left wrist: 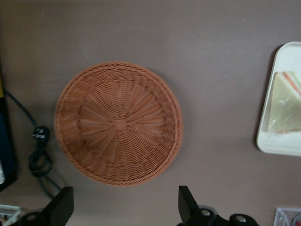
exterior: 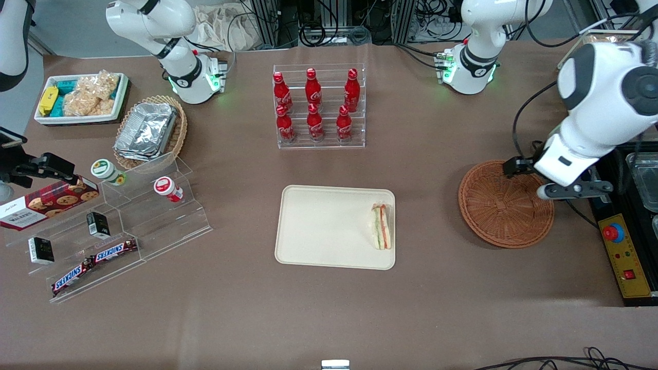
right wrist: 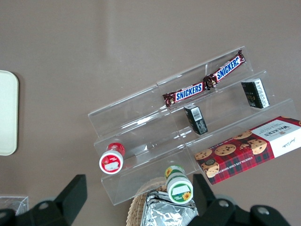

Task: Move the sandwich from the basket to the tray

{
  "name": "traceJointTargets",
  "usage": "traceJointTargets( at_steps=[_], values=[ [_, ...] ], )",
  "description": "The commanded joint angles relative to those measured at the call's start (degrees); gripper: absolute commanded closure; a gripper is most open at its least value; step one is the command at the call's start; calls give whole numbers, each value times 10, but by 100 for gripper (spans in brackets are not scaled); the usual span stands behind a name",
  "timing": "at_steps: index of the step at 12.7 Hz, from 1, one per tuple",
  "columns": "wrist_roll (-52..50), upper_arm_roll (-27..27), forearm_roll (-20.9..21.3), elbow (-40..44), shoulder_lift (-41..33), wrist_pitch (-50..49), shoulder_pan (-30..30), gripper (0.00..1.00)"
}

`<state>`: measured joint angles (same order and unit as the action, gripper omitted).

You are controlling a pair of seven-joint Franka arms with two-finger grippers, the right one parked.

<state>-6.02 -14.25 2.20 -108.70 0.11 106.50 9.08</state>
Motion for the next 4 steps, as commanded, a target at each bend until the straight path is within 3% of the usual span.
traceJointTargets(
  at_steps=[1,4],
  values=[
    [55,-6,-7,98,43,-79,21,0],
    [71,-6,-2,212,113,-137,23,0]
  ],
)
